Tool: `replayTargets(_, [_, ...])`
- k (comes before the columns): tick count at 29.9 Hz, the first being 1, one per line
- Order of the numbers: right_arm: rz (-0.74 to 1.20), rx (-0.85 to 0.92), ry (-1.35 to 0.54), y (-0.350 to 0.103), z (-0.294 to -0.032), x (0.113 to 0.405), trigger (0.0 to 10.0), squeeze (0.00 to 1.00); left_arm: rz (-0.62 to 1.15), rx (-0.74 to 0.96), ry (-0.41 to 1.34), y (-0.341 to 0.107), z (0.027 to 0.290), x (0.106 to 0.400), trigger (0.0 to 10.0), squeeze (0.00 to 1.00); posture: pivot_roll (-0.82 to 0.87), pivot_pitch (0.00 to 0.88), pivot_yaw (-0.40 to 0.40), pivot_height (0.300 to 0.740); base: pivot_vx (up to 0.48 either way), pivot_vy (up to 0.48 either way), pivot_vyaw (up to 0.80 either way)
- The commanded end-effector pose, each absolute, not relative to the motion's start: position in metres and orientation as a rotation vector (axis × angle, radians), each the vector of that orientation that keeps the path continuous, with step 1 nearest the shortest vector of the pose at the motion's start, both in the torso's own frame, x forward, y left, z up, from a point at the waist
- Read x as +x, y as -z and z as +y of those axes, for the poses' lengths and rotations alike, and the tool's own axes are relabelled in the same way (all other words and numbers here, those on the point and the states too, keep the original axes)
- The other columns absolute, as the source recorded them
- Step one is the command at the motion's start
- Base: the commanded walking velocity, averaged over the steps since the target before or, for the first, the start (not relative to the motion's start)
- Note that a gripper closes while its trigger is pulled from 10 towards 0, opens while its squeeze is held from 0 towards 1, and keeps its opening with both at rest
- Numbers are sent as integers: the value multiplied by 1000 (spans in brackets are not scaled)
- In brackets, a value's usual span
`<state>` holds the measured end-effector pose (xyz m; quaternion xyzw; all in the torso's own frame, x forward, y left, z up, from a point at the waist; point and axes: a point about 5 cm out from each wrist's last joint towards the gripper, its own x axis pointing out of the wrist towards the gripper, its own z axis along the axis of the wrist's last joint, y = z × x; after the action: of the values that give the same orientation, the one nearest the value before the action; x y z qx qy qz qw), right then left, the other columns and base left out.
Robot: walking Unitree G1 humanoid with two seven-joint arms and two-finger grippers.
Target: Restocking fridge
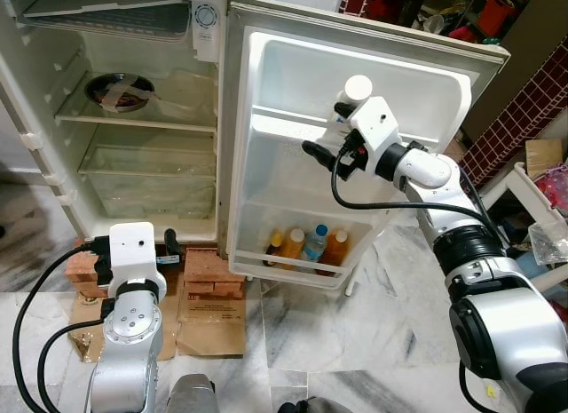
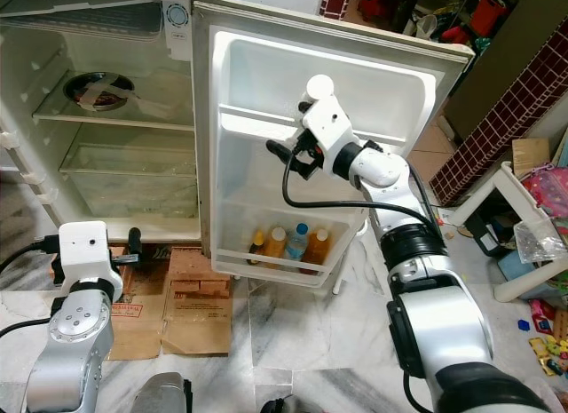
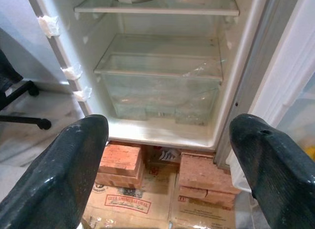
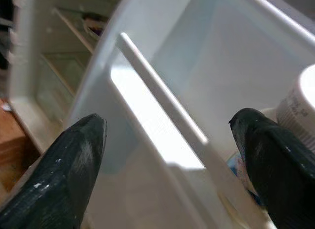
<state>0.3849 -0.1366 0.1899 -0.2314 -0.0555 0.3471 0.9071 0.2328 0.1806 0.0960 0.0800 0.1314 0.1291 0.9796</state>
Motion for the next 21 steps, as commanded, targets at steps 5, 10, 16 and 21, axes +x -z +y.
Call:
replayTargets(5, [-238,-515,-648,-218,-140,393,10000,337,256,162,-247,-97,178,237,10000,0,201,12,-146,740,0,0,0])
replayTargets(10, [-277,-502,-617,-226,-138,396,10000,337,253,164,-245,-98,177,238,10000,0,203,12,-146,740,0,0,0])
replayTargets(16, [-308,-468,-608,-228,-134,397,10000,337,255,167,-249,-97,179,238,10000,0,208,8,-147,740,0,0,0])
replayTargets(21, [-315,-364,-563,-222,-135,397,10000,341,254,167,-246,-97,178,239,10000,0,206,4,-142,740,0,0,0])
